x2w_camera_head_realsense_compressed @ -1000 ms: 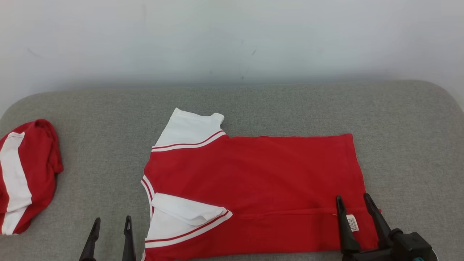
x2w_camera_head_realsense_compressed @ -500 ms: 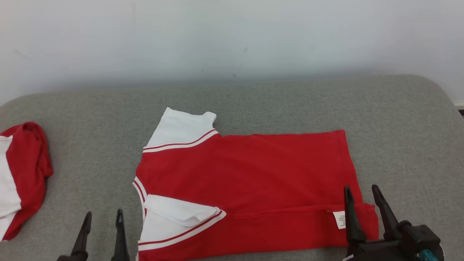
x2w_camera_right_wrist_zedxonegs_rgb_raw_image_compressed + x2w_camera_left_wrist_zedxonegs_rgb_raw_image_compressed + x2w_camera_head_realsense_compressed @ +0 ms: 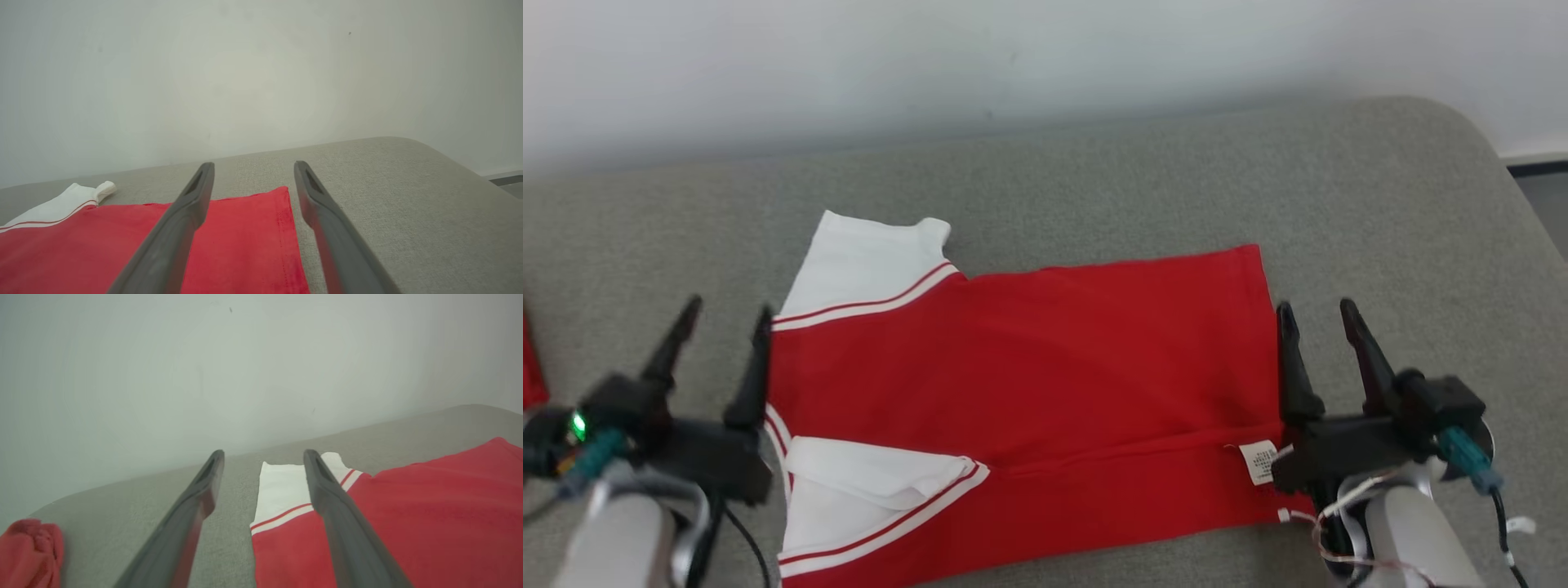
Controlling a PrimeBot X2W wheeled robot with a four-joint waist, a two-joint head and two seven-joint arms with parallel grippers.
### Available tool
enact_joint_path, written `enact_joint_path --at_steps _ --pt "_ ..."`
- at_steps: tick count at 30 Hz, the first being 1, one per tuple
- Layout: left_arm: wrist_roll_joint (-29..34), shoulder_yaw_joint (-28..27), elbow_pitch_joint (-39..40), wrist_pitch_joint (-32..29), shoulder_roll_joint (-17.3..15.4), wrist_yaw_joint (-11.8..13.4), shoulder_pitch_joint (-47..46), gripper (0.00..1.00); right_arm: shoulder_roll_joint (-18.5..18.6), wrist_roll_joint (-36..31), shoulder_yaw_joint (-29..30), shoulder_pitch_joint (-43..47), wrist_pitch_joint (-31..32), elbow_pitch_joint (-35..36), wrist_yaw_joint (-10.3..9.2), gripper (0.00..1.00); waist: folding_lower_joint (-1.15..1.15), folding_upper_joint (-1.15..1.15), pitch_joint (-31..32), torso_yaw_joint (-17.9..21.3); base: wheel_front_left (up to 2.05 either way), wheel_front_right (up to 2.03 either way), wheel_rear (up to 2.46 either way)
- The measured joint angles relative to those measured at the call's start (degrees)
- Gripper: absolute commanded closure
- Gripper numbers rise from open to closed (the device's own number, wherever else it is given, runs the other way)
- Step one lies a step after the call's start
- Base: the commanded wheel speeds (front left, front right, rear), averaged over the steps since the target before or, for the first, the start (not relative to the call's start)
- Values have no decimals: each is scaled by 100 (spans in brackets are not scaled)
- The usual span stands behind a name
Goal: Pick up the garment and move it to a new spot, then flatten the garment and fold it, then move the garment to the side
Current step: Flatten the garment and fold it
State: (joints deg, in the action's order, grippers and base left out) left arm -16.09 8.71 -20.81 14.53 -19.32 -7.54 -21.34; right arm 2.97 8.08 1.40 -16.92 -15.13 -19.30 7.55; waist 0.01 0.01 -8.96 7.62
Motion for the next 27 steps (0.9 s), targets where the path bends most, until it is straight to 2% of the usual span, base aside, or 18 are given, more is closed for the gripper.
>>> enact_joint_path --at_steps 7,14,20,27 --pt "-1433 981 -437 -850 -1214 0 -1421 0 0 89 -76 -1069 -1 -523 0 0 0 0 -476 285 0 0 0" --pt "-2376 1904 -643 -1833 -2030 0 -2518 0 0 181 -204 -1807 -1 -959 0 0 1 1 -1015 566 0 0 0" --pt "-2698 2542 -864 -2230 -2218 0 -3249 0 2 253 -288 -2156 -1 -1100 0 0 1 1 -1456 750 0 0 0" --pt "-2948 3032 -1427 -2524 -2265 0 -3788 0 -5 408 -494 -2328 -1 -1169 0 0 1 1 -1782 978 0 0 0"
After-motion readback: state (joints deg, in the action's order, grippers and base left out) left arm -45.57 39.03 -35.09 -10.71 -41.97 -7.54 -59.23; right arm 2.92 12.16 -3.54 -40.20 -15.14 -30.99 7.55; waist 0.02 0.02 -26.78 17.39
